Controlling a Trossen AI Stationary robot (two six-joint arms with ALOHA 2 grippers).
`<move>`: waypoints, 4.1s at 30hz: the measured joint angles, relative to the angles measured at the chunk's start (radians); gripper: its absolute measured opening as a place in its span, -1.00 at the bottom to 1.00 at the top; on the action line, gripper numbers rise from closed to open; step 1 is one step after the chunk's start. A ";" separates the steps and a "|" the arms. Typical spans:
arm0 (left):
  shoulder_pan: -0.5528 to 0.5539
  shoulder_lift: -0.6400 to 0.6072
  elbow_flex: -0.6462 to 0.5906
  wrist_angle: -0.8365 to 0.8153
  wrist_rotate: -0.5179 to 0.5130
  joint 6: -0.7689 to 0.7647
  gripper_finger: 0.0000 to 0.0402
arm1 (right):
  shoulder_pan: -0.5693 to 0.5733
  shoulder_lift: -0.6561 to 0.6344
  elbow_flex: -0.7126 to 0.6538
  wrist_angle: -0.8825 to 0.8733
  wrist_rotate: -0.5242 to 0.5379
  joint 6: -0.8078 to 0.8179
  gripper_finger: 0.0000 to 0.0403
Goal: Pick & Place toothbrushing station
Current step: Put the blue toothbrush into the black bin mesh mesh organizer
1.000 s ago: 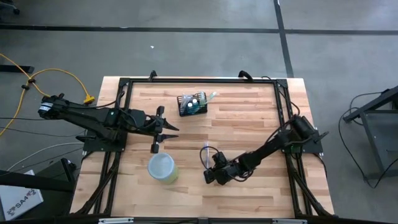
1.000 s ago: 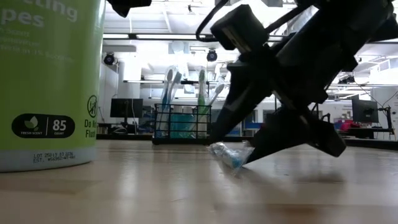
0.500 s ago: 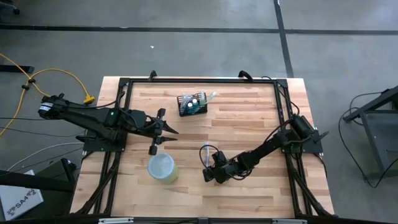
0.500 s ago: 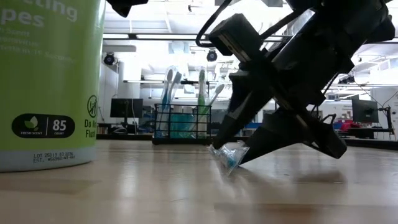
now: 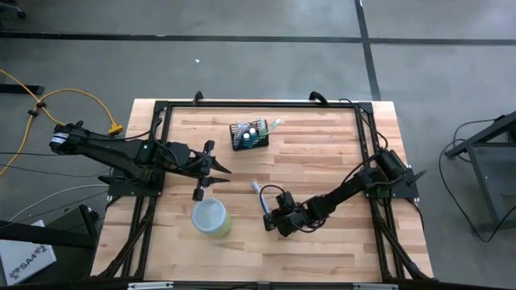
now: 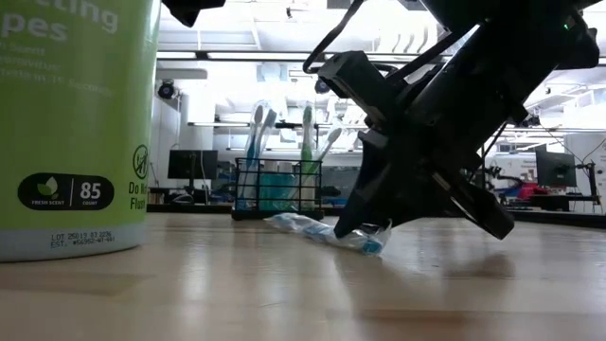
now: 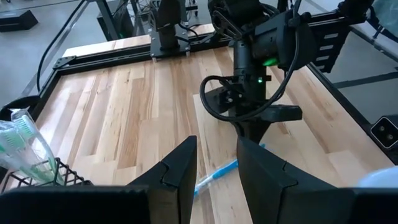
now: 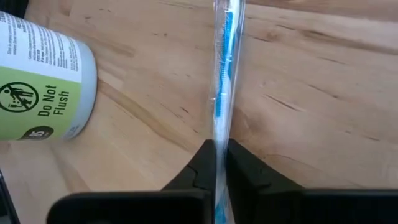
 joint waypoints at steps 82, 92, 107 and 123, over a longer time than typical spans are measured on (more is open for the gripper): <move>0.002 0.000 0.000 0.342 0.148 -0.103 -0.47 | 0.183 -0.063 -0.001 1.219 0.897 -1.905 -0.99; 0.003 0.000 0.000 0.320 0.054 -0.108 -0.47 | 0.123 -0.063 -0.001 1.366 0.711 -2.076 -0.99; 0.003 0.000 0.000 0.379 0.042 -0.045 -0.47 | 0.097 -0.063 -0.001 1.417 0.574 -2.101 -0.99; 0.003 0.019 0.000 0.478 0.130 -0.027 -0.47 | 0.085 -0.063 -0.001 1.398 0.521 -2.056 -0.99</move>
